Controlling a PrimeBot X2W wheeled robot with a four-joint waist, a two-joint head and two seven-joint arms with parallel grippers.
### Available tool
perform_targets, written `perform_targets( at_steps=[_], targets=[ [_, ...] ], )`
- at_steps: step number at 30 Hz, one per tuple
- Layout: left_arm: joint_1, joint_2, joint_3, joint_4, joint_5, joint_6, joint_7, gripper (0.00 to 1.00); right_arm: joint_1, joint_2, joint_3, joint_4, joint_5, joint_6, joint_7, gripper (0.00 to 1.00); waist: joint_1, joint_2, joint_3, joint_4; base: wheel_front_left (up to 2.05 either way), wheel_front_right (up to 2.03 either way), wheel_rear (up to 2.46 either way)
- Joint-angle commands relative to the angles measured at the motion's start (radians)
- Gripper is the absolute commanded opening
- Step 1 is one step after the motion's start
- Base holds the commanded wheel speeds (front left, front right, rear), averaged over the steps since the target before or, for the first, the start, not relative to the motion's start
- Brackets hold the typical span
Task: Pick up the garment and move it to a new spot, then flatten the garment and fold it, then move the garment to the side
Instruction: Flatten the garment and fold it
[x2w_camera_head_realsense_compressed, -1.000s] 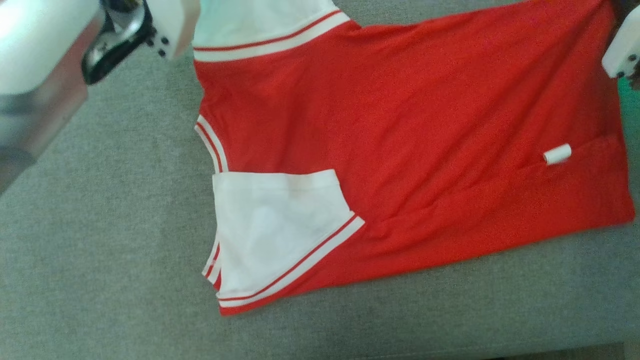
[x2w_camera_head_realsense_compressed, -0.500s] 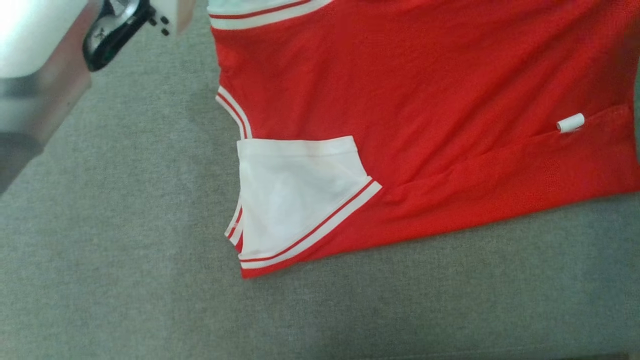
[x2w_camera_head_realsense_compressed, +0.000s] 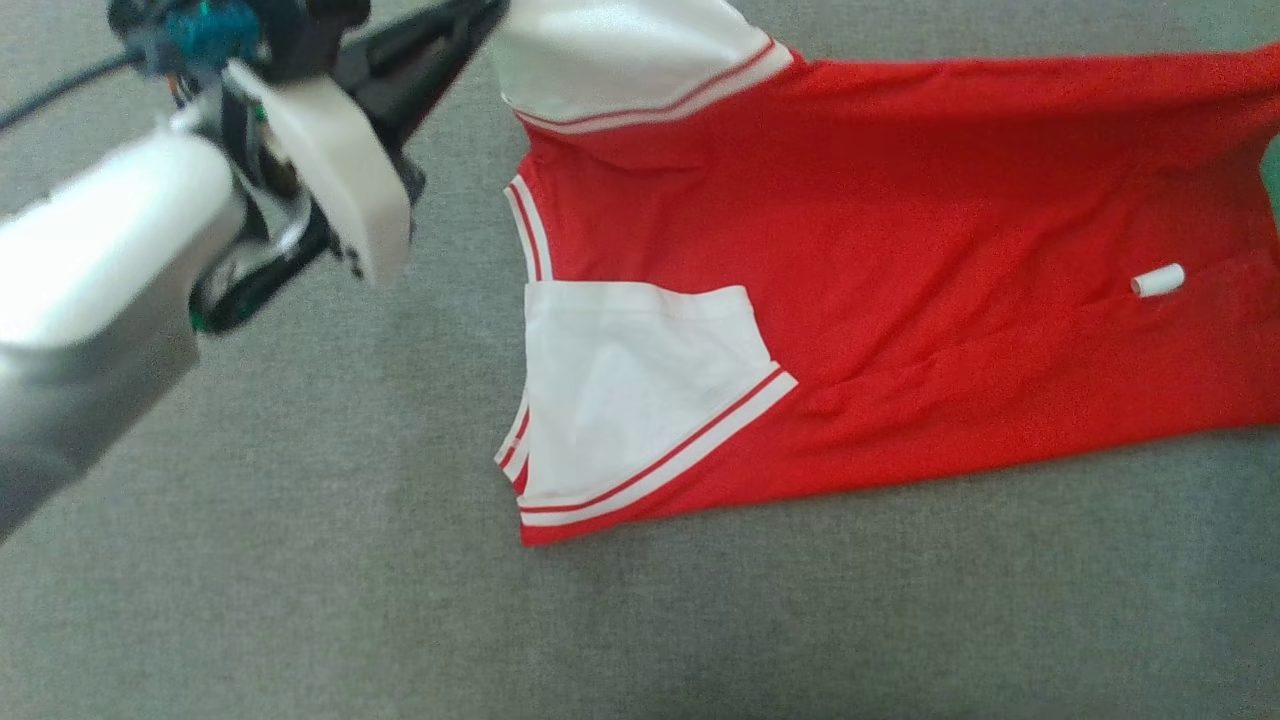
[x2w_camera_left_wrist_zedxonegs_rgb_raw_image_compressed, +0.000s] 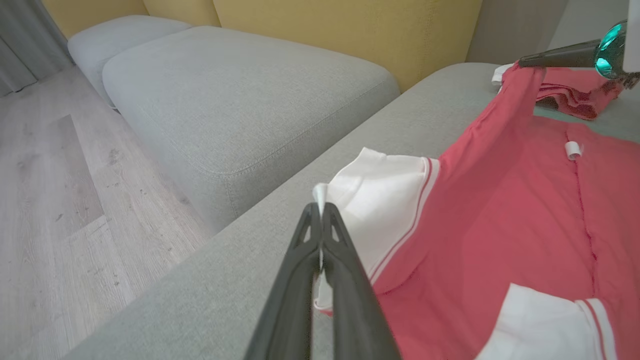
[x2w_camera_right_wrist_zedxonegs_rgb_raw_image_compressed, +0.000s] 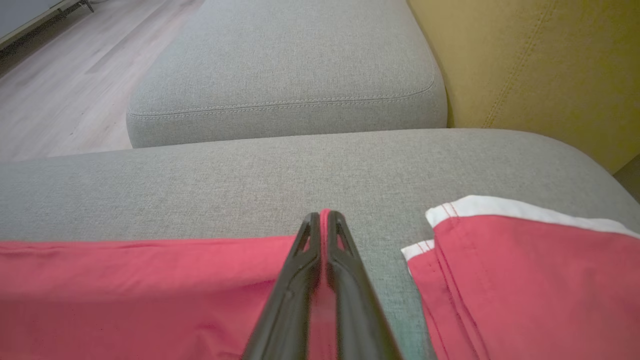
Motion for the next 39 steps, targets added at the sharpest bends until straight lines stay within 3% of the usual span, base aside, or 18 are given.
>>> perform_targets(
  at_steps=[1, 10, 19, 29, 39],
  targets=[
    [-0.018, 0.051, 0.046, -0.032, -0.003, 0.014, -0.006, 0.0, 0.029, -0.031, -0.006, -0.035, 0.008, -0.001, -0.008, 0.0, 0.0001, 0.0, -0.01, 0.008, 0.0, 0.0, 0.0],
    [0.143, 0.169, 0.046, -0.292, -0.02, 0.12, -0.028, 0.0, 0.166, -0.052, -0.087, -0.086, 0.028, -0.001, 0.003, 0.0, 0.0001, 0.0, -0.045, 0.04, 0.0, 0.0, 0.0],
    [0.307, 0.228, 0.046, -0.481, -0.03, 0.206, -0.036, 0.0, 0.314, -0.049, -0.159, -0.163, 0.03, -0.001, 0.024, 0.0, 0.0001, 0.0, -0.079, 0.052, 0.0, 0.0, 0.0],
    [0.487, 0.186, 0.046, -0.517, -0.02, 0.245, -0.058, 0.0, 0.424, -0.016, -0.231, -0.238, -0.001, -0.001, 0.065, 0.0, 0.0001, 0.0, -0.085, 0.053, 0.0, 0.0, 0.0],
    [0.563, 0.096, 0.046, -0.415, 0.032, 0.229, -0.084, 0.0, 0.496, 0.034, -0.295, -0.282, -0.036, -0.001, 0.125, 0.0, 0.0001, 0.0, -0.076, 0.062, 0.0, 0.0, 0.0]
  ],
)
